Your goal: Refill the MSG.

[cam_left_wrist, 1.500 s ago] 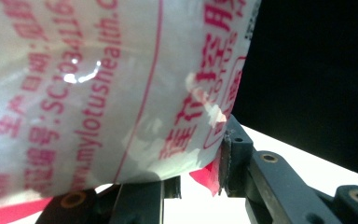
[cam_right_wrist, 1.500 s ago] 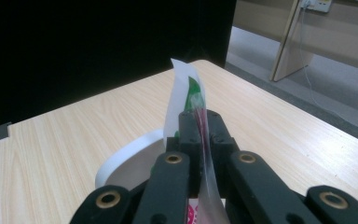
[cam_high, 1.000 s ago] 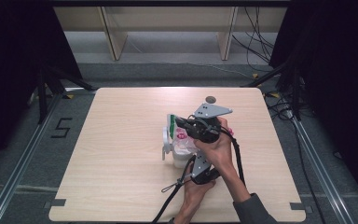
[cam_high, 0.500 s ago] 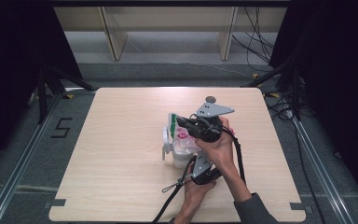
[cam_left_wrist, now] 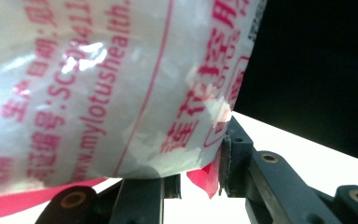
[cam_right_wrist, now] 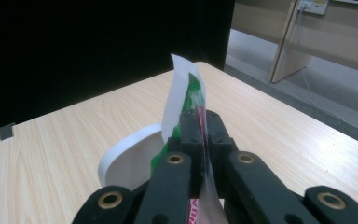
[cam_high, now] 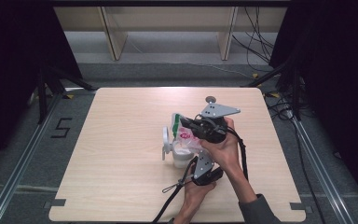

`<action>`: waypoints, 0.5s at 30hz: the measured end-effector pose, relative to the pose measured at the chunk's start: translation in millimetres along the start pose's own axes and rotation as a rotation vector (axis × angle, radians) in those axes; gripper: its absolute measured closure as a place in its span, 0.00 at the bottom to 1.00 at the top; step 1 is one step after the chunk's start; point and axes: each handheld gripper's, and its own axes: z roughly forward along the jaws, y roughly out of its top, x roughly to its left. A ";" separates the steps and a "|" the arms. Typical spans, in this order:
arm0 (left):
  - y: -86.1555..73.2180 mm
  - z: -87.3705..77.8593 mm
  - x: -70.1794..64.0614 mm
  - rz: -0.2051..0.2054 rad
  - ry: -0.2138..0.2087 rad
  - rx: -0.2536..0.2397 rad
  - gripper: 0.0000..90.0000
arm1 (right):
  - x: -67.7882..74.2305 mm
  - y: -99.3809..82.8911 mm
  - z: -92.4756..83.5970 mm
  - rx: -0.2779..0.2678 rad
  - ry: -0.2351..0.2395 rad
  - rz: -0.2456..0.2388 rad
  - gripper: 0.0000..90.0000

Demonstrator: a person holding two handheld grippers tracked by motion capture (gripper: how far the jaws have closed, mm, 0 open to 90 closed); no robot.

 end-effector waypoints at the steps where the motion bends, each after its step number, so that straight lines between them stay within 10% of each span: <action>1: 0.1 -0.7 -0.8 0.003 0.010 0.013 0.81 | 0.6 0.3 -1.6 0.003 -0.007 0.002 0.99; 15: -2.5 0.4 -1.9 0.011 0.018 0.024 0.81 | 1.9 1.3 -16.0 0.000 -0.032 -0.021 1.00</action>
